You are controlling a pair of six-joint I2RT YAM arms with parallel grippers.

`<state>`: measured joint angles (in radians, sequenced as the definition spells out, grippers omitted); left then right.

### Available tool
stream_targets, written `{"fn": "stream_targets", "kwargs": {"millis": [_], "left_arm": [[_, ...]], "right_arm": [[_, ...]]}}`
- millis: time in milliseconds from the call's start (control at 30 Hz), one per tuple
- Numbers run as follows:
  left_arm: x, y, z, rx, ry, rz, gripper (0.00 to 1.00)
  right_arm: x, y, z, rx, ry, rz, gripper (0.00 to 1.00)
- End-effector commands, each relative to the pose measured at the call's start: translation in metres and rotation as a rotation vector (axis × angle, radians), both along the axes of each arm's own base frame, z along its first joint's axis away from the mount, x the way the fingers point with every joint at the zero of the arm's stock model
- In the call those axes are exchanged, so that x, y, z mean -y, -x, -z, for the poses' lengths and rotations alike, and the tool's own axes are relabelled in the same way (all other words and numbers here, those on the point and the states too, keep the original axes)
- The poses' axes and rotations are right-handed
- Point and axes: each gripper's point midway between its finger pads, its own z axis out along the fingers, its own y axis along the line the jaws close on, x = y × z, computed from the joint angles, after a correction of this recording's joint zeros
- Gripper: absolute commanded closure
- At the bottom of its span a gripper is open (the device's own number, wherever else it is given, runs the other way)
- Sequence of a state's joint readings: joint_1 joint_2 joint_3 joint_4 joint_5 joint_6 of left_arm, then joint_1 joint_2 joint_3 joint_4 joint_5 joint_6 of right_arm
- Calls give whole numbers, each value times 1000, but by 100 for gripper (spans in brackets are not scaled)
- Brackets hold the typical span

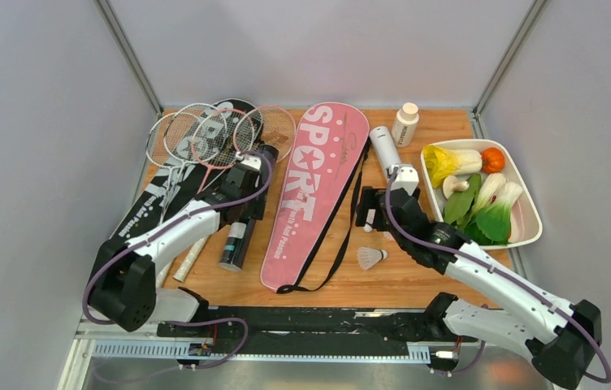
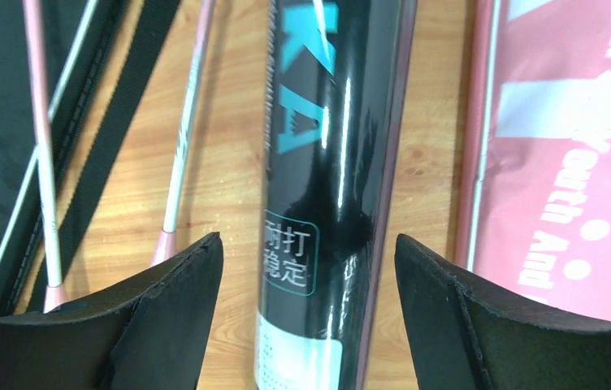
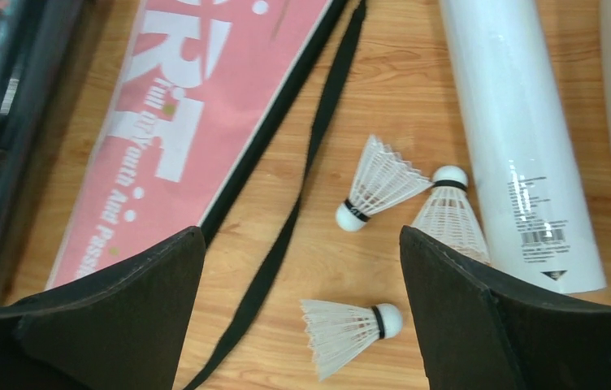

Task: Pack up the badminton gear
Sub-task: Place the shuttle tube at the center of the board, then pick up the shuttle tube at the center of the board.

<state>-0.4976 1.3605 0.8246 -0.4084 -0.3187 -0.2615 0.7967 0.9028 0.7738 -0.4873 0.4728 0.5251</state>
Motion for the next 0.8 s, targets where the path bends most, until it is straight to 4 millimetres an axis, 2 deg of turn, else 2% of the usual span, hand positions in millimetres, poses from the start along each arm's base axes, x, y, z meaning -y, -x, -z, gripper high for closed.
{"fn": "stream_targets", "kwargs": {"millis": [0,100,200,267,333,367,433,500,600,767], "left_arm": [[6,-12,-44,90,46,6,16],[13,-2,-40,36,75,38,16],[18,4,-50,56,116,75,15],[17,5,-67,119,140,91,15],[20,5,-92,215,181,129,15],[24,7,-111,284,220,162,15],[30,14,-135,380,281,228,15],[33,23,-149,454,325,275,15],[30,33,-152,498,339,303,15],[12,46,-149,563,315,272,14]], "right_arm": [[15,-24,-6,31,119,69,7],[20,-41,-10,23,158,84,6],[32,-66,-9,18,199,94,6],[46,-86,-7,10,261,112,6],[61,-108,1,-20,339,128,6],[67,-118,6,-39,373,125,6],[74,-137,23,-95,433,86,6],[74,-153,42,-145,469,20,6],[75,-173,67,-203,540,-47,7],[84,-198,98,-271,624,-60,7]]}}
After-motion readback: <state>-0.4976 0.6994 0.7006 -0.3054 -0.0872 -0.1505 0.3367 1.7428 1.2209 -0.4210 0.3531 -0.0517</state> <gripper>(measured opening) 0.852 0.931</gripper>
